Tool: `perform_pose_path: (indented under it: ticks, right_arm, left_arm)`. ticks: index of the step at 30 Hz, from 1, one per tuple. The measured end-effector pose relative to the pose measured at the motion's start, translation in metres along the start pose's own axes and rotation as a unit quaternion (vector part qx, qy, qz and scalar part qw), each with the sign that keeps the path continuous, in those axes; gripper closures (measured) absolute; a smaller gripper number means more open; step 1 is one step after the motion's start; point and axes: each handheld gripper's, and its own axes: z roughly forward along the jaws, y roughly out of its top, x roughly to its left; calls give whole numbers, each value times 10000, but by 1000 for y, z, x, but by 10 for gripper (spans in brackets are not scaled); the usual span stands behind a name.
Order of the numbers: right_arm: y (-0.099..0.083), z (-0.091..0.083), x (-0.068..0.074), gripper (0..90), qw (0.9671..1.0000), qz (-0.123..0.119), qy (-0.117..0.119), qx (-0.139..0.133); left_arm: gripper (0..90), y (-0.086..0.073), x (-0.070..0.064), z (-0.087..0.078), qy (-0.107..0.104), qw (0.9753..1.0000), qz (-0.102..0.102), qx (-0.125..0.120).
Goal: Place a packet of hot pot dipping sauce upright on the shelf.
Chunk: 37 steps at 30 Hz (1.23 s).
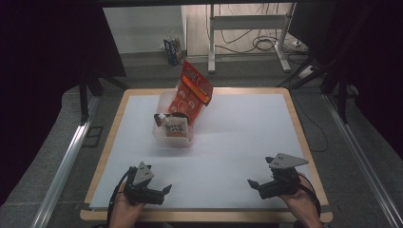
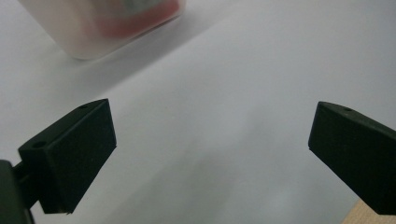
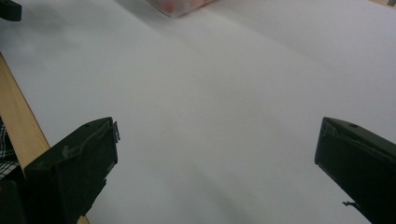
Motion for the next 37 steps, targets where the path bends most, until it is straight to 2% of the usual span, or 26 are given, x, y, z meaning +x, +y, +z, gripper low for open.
perform_pose_path:
  ticks: [6, 9, 17, 25, 32, 37]
  right_arm:
    - [-7, -4, 0, 0, 10000, 11, -85, 26]
    - [-12, -7, -1, 0, 9999, 18, -153, 41]
    - [-27, -9, -4, 0, 9995, 81, -249, 150]
    - [-44, -12, -10, 0, 9987, 283, -341, 270]
    - [-51, -10, -12, 0, 9979, 432, -225, 439]
    - [-52, -7, -11, 0, 9978, 373, -211, 515]
  left_arm:
    - [7, 0, -1, 0, 22, 10000, 40, 10]
    - [7, -1, -2, 2, 60, 9999, 140, 40]
    - [7, -1, -5, 4, 101, 9996, 235, 68]
    - [7, -1, -7, 5, 147, 9992, 339, 131]
    - [6, -1, -7, 6, 153, 9989, 402, 172]
    - [6, -1, -8, 7, 158, 9989, 410, 175]
